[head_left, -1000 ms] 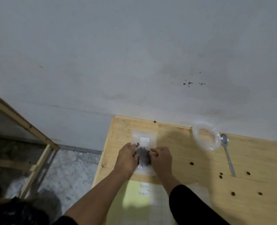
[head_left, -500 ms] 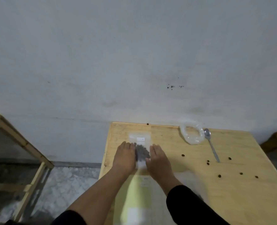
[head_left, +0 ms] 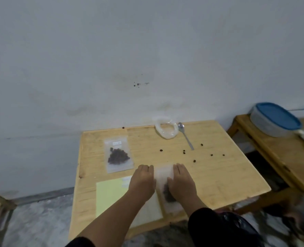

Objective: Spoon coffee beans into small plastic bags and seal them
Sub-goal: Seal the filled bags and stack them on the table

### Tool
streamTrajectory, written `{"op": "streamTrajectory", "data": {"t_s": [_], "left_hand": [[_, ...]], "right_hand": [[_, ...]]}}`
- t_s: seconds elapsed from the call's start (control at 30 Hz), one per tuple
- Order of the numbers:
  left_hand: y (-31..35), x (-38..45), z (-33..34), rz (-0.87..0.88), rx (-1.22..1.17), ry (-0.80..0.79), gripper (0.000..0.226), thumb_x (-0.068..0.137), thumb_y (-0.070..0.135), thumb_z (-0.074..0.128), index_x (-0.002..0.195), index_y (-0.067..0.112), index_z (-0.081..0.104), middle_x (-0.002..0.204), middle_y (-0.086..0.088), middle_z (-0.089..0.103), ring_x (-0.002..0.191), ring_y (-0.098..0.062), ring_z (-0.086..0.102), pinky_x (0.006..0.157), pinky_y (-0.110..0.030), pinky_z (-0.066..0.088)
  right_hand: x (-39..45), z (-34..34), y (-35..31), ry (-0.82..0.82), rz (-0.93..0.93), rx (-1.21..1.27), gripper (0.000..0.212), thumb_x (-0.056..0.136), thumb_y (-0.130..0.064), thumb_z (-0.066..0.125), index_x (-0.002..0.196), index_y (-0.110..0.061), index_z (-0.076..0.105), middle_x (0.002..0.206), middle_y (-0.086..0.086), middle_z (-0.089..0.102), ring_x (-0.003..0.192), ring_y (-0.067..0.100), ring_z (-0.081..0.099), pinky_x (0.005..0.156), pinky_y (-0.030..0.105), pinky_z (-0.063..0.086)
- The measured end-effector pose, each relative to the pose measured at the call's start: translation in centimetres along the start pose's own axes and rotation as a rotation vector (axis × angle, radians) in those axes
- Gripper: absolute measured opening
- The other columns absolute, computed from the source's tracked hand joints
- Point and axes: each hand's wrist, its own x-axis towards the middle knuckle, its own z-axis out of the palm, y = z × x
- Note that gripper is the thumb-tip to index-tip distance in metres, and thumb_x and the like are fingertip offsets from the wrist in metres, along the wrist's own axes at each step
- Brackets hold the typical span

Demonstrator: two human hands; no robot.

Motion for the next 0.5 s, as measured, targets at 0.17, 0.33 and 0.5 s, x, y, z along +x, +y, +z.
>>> {"op": "streamTrajectory", "data": {"t_s": [0.17, 0.33, 0.5], "left_hand": [[3.3, -0.2, 2.8, -0.098, -0.147, -0.116, 0.044, 0.093, 0.032, 0.048, 0.132, 0.013, 0.036, 0.119, -0.007, 0.051, 0.113, -0.022, 0.045, 0.090, -0.029, 0.042], [4.9, -0.2, 3.7, -0.145, -0.249, -0.233, 0.050, 0.095, 0.033, 0.046, 0.138, 0.013, 0.031, 0.126, -0.010, 0.050, 0.117, -0.026, 0.042, 0.093, -0.032, 0.042], [5.7, -0.4, 3.7, -0.223, -0.285, -0.171, 0.049, 0.096, 0.033, 0.045, 0.139, 0.015, 0.031, 0.126, -0.009, 0.052, 0.118, -0.024, 0.044, 0.094, -0.030, 0.042]], "right_hand": [[-1.7, 0.7, 2.6, -0.098, 0.140, 0.193, 0.057, 0.093, -0.033, 0.046, 0.141, -0.007, 0.030, 0.145, 0.010, 0.033, 0.136, 0.023, 0.030, 0.112, 0.031, 0.028], [-2.4, 1.6, 3.8, -0.183, 0.170, 0.322, 0.053, 0.094, -0.034, 0.046, 0.140, -0.012, 0.032, 0.142, 0.007, 0.040, 0.131, 0.022, 0.035, 0.108, 0.030, 0.030], [-2.6, 1.7, 4.2, -0.115, 0.201, 0.411, 0.051, 0.093, -0.034, 0.047, 0.139, -0.013, 0.038, 0.138, 0.004, 0.046, 0.127, 0.019, 0.041, 0.103, 0.027, 0.034]]}}
